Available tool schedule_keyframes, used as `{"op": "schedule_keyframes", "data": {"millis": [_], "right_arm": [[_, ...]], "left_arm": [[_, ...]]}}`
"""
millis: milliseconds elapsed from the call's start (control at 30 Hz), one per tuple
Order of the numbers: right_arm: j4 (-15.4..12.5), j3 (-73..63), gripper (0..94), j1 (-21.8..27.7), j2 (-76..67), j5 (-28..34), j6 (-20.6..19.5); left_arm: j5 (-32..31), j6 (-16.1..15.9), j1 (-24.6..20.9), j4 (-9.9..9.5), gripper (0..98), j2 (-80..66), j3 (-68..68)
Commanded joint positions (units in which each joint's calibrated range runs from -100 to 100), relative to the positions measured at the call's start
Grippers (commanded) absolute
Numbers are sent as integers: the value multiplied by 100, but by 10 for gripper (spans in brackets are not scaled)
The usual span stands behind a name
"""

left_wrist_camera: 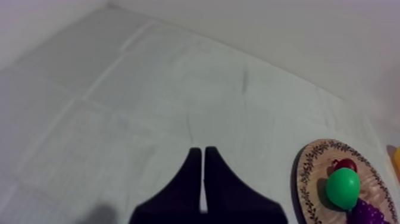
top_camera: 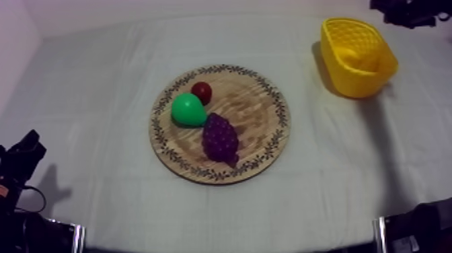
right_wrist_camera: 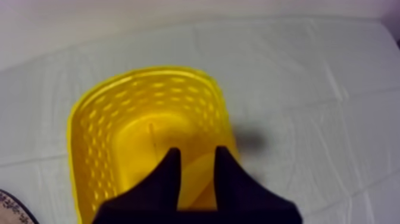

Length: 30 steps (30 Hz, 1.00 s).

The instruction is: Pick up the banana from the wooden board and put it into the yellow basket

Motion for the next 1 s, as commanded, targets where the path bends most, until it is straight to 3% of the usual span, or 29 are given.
{"op": "schedule_keyframes", "data": {"millis": [0,233,433,600,833,967], "right_arm": [[-104,1236,98,65,-1337,-942,1],[-649,3152,70,122,-3571,-1498,387],[-740,5055,69,0,-5471,-1762,533],[-815,6089,59,-117,-6851,-1723,466],[-1347,7206,45,-225,-8259,-1560,1023],[-1630,7548,35,-274,-8820,-1092,1332]], "left_arm": [[0,0,2,3,1,-5,-1],[0,0,2,3,1,-5,-1],[0,1,2,3,1,-5,-1],[0,0,2,3,1,-5,-1],[0,-1,2,3,1,-5,-1],[0,-2,2,3,1,-5,-1]]}}
